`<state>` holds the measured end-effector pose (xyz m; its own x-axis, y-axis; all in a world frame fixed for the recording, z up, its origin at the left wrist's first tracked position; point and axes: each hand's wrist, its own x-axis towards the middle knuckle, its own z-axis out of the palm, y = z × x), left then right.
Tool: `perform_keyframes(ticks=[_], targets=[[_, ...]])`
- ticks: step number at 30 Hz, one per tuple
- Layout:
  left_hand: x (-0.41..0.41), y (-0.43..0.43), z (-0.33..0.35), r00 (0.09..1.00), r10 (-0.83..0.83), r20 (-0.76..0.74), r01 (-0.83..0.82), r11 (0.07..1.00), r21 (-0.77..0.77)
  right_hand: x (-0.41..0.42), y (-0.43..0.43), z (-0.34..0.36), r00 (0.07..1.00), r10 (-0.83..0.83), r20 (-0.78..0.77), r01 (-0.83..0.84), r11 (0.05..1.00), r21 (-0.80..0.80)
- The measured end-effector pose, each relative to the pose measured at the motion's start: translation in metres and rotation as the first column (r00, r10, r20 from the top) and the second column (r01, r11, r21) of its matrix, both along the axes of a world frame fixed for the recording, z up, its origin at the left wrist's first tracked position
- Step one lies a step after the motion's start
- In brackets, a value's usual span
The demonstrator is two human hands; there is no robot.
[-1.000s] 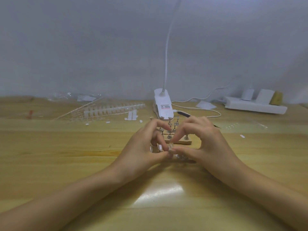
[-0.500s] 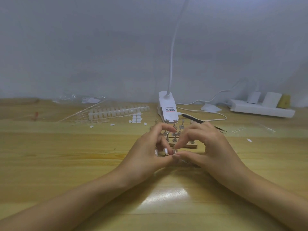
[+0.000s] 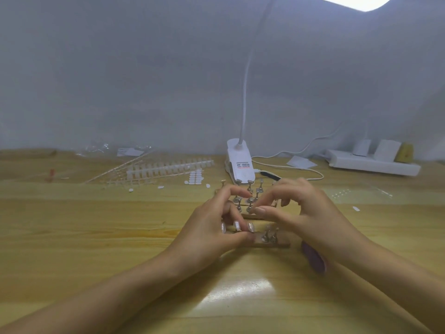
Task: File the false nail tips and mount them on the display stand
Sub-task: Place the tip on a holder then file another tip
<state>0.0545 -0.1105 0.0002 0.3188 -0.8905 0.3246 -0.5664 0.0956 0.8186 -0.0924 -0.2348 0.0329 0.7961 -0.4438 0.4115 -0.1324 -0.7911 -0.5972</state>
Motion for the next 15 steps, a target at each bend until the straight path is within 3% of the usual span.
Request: perform_keyframes(ticks=[5, 15], targets=[[0.0, 0.0001, -0.0002, 1.0, 0.005, 0.005, -0.005, 1.0, 0.004, 0.01, 0.0054, -0.0043, 0.996, -0.035, -0.088, 0.03, 0.998, -0.056], [0.0, -0.0001, -0.0009, 1.0, 0.015, 0.003, -0.015, 1.0, 0.022, 0.0116, 0.0064, -0.0096, 0.996, -0.044, -0.082, 0.037, 0.995, -0.094]])
